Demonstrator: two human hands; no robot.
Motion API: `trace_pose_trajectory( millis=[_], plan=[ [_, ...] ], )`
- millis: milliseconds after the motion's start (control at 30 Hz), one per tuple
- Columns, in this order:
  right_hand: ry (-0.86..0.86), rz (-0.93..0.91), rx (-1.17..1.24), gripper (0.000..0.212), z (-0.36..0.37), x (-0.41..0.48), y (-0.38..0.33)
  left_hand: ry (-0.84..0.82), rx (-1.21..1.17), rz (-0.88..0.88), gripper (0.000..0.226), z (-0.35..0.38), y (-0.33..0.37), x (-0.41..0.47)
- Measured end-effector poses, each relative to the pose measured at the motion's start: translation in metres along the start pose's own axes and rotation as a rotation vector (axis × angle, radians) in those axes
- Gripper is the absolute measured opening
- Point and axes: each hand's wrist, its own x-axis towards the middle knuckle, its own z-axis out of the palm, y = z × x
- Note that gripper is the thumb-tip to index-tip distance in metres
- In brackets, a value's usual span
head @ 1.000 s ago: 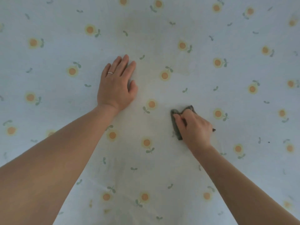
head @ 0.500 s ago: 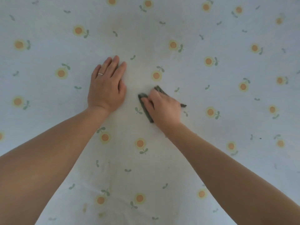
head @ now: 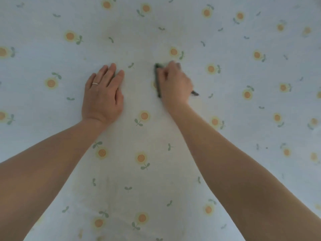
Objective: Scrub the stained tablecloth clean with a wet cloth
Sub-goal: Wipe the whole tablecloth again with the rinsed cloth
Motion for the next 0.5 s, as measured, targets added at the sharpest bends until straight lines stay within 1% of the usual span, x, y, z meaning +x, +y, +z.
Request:
trace_pose_trajectory(
  millis=[67, 133, 167, 233, 267, 333, 367, 433, 467, 500],
  plan=[
    [-0.11, -0.235, 0.022, 0.03, 0.006, -0.043, -0.014, -0.025, 0.0, -0.006, 0.055, 0.0, 0.001, 0.001],
    [-0.121, -0.398, 0.043, 0.034, 0.004, -0.083, 0.005, -0.051, -0.017, -0.013, 0.058, 0.0, 0.0, 0.002],
    [-0.108, -0.439, 0.034, 0.036, -0.001, -0.095, 0.022, -0.056, -0.026, -0.02, 0.059, 0.0, -0.002, 0.002],
    [-0.071, -0.434, -0.029, 0.037, -0.012, -0.098, 0.062, -0.046, -0.029, -0.065, 0.059, 0.001, -0.005, 0.004],
    [-0.049, -0.375, -0.071, 0.038, -0.02, -0.088, 0.08, -0.037, -0.025, -0.109, 0.058, 0.001, -0.004, 0.007],
    [-0.025, -0.165, -0.136, 0.039, -0.035, -0.055, 0.099, -0.03, 0.008, -0.211, 0.055, 0.0, -0.003, 0.012],
    [0.026, -0.06, -0.151, 0.041, -0.04, -0.033, 0.101, -0.027, 0.032, -0.228, 0.054, 0.0, -0.002, 0.013],
    [0.141, 0.139, -0.124, 0.041, -0.042, 0.014, 0.088, -0.032, 0.069, -0.216, 0.053, 0.001, 0.002, 0.014],
    [0.161, 0.198, -0.096, 0.037, -0.036, 0.032, 0.074, -0.045, 0.083, -0.212, 0.054, 0.001, 0.001, 0.012],
    [0.157, 0.211, -0.075, 0.034, -0.03, 0.045, 0.056, -0.057, 0.088, -0.209, 0.055, 0.002, 0.0, 0.012]
  ],
)
